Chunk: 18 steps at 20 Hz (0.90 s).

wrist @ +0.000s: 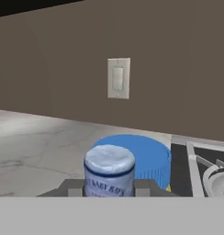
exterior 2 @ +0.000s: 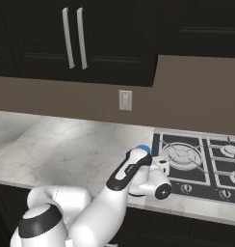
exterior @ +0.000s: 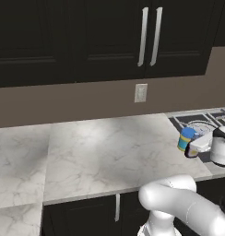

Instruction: Take 2 condiments from the cabinet and move them on the counter near the stove.Make sure the condiments are lined up with each other, next to each other.

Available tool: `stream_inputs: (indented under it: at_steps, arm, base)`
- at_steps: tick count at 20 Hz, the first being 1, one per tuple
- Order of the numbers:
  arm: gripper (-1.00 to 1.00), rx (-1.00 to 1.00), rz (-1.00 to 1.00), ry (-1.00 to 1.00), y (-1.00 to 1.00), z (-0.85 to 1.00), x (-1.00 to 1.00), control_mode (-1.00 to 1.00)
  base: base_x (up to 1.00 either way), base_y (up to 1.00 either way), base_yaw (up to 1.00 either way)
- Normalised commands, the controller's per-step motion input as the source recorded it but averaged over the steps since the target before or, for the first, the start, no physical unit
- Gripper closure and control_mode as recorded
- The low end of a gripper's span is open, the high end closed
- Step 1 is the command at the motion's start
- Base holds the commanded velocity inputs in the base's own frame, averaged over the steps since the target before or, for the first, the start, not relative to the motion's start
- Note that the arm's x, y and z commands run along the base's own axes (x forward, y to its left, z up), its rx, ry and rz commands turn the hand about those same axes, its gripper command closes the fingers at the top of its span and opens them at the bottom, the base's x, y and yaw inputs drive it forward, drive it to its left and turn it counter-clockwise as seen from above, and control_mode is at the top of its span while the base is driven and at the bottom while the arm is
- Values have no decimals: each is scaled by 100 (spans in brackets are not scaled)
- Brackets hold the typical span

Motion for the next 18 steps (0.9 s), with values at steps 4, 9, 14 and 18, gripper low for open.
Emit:
stream_inputs:
  at_steps: [4, 9, 14, 18]
  arm:
    - [100, 0, -2, 0, -14, -6, 5, -100]
    - [100, 0, 0, -3, 0, 0, 0, -100]
    - [100, 0, 0, -10, 0, -3, 0, -100]
    - [100, 0, 0, -11, 0, -6, 0, -100]
  base:
    - [0, 0, 0]
    - [0, 0, 0]
    - [0, 0, 0]
    - [0, 0, 0]
